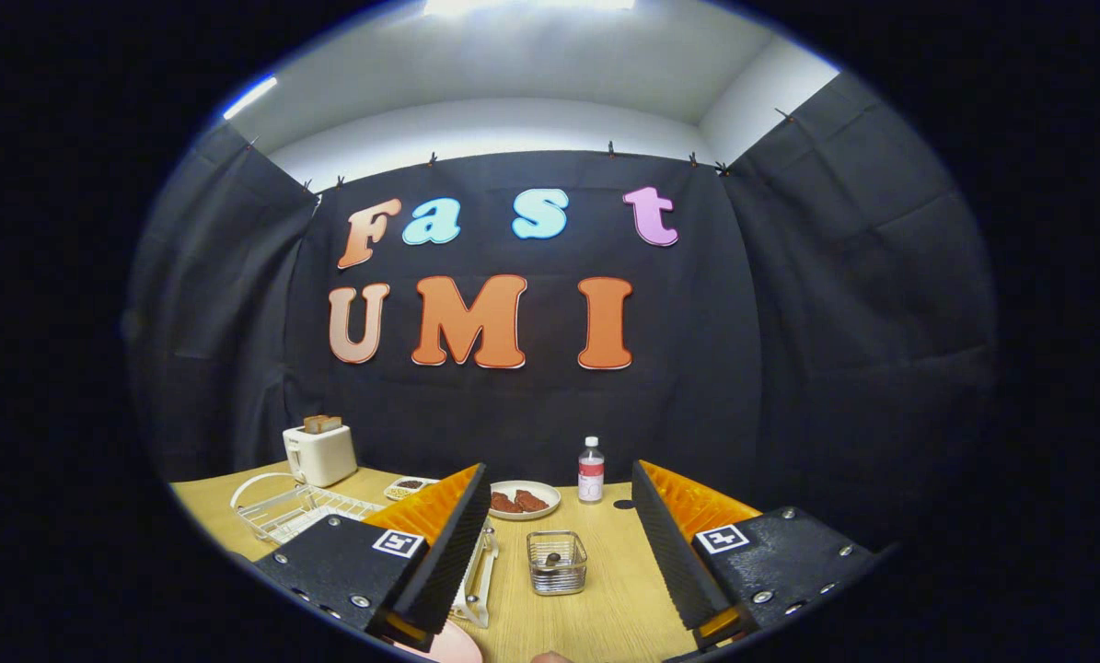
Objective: Take the plate from the dish rack, then take the spoon from the basket and place it into the plate.
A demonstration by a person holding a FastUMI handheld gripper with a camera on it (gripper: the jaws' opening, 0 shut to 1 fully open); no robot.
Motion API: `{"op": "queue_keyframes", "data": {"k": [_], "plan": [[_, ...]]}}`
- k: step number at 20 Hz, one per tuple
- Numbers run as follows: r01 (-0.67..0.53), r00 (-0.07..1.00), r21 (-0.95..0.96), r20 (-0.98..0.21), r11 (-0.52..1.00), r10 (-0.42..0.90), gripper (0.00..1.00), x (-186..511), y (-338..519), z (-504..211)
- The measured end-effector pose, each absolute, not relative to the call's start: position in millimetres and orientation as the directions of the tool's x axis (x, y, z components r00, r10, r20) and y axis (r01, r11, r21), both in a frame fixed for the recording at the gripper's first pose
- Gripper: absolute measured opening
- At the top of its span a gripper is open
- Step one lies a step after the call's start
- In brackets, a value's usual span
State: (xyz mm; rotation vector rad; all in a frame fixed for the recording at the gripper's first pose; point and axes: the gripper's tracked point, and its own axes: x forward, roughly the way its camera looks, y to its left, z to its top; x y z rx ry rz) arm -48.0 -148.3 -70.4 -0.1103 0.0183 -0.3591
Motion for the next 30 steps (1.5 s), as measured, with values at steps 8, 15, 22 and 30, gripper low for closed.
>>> {"op": "queue_keyframes", "data": {"k": [8,15,22,30], "plan": [[0.344,0.938,-0.105,0.077,0.933,-0.337,0.94,-53,-142,-47],[0.349,0.933,-0.112,0.127,0.93,-0.335,0.95,-56,-135,-27],[0.341,0.936,-0.139,0.14,0.93,-0.323,0.96,-59,-121,-14],[0.315,0.946,-0.142,0.128,0.938,-0.299,0.97,-56,-114,-10]]}}
